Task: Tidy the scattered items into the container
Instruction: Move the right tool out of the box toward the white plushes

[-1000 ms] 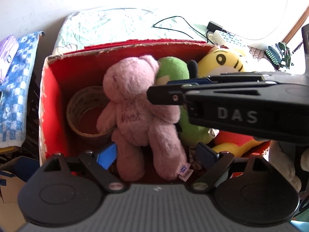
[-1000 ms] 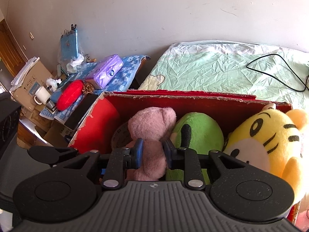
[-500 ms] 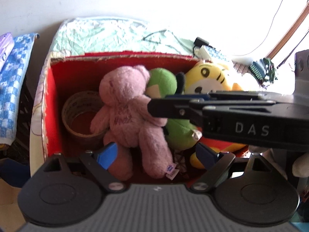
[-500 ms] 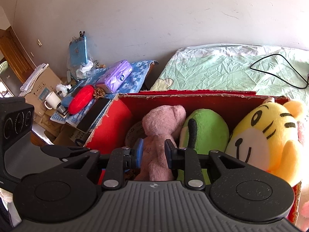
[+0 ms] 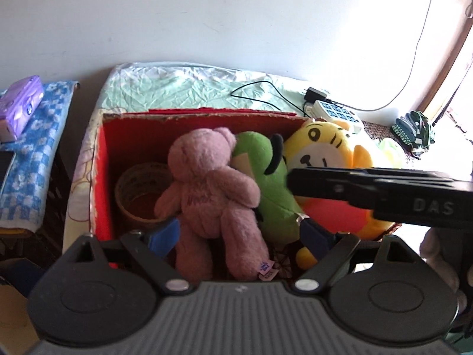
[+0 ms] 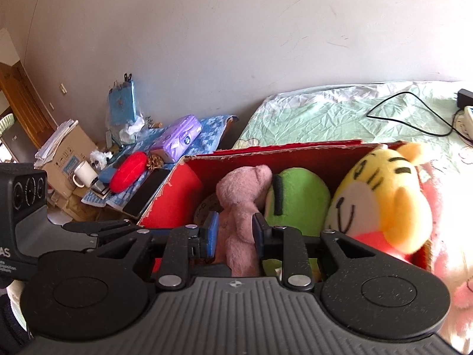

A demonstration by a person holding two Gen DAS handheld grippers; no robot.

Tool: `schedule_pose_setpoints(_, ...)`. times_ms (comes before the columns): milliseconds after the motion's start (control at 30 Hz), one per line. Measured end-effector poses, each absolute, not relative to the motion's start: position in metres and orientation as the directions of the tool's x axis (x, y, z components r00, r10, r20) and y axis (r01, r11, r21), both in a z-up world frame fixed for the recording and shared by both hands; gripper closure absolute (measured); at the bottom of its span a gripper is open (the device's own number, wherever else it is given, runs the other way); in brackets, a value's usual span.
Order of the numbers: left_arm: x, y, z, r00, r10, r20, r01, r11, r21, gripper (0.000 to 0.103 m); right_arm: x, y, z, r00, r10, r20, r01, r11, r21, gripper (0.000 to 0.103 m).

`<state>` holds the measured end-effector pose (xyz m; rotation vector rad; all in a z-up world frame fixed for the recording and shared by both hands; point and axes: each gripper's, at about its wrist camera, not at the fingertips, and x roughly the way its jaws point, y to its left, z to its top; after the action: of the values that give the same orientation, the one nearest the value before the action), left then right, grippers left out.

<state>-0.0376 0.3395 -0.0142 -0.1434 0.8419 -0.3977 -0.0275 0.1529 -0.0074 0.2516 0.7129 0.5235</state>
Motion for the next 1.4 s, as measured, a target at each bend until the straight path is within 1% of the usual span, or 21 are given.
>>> schedule_pose_setpoints(133,-0.038,0.335,-0.007,0.644,-0.338,-0.686,0.222,0.941,-0.255,0.015,-0.040,0.136,-0.003,0.678,0.518,-0.521,-0.340,0.850,0.402,0.077)
schedule_pose_setpoints(200,-0.035,0.331,-0.004,0.651,-0.306,-0.695,0.190,0.952,-0.241,0.015,-0.045,0.128,-0.001,0.694,0.498,-0.520,-0.321,0.860,0.396,0.077)
schedule_pose_setpoints(233,-0.034,0.329,-0.003,0.653,-0.292,-0.699,0.178,0.956,-0.232,0.015,-0.047,0.122,0.000,0.697,0.490,-0.523,-0.309,0.864,0.398,0.076)
schedule_pose_setpoints(300,-0.030,0.323,0.000,0.654,-0.255,-0.712,0.143,0.966,-0.214,0.015,-0.052,0.110,0.001,0.708,0.480,-0.518,-0.289,0.866,0.407,0.070)
schedule_pose_setpoints(433,-0.027,0.308,0.007,0.649,-0.203,-0.733,0.087,0.977,-0.193,0.015,-0.059,0.085,0.002,0.724,0.477,-0.498,-0.268,0.860,0.433,0.069)
schedule_pose_setpoints(600,-0.032,0.276,0.018,0.662,-0.109,-0.742,0.031,0.993,-0.118,0.015,-0.058,0.055,-0.001,0.714,0.487,-0.502,-0.271,0.854,0.444,0.068)
schedule_pose_setpoints(633,-0.032,0.269,0.020,0.661,-0.100,-0.744,0.023,0.993,-0.113,0.015,-0.057,0.049,-0.001,0.711,0.487,-0.507,-0.267,0.854,0.446,0.067)
schedule_pose_setpoints(667,-0.034,0.261,0.023,0.664,-0.094,-0.742,0.016,0.994,-0.111,0.015,-0.056,0.042,-0.002,0.708,0.489,-0.510,-0.263,0.852,0.453,0.061)
schedule_pose_setpoints(700,-0.035,0.253,0.025,0.668,-0.087,-0.739,0.011,0.994,-0.108,0.015,-0.056,0.034,-0.002,0.705,0.493,-0.509,-0.261,0.849,0.460,0.057)
schedule_pose_setpoints(767,-0.036,0.238,0.027,0.671,-0.064,-0.738,-0.005,0.996,-0.091,0.015,-0.054,0.019,-0.002,0.697,0.504,-0.510,-0.264,0.842,0.471,0.055)
schedule_pose_setpoints(1100,-0.044,0.176,0.023,0.670,0.006,-0.742,-0.088,0.993,-0.072,0.015,-0.042,-0.036,-0.006,0.628,0.584,-0.515,-0.348,0.802,0.485,0.053)
schedule_pose_setpoints(1400,-0.058,0.149,0.016,0.632,0.076,-0.771,-0.183,0.982,-0.054,0.015,-0.042,-0.066,-0.015,0.555,0.656,-0.511,-0.418,0.751,0.510,0.053)
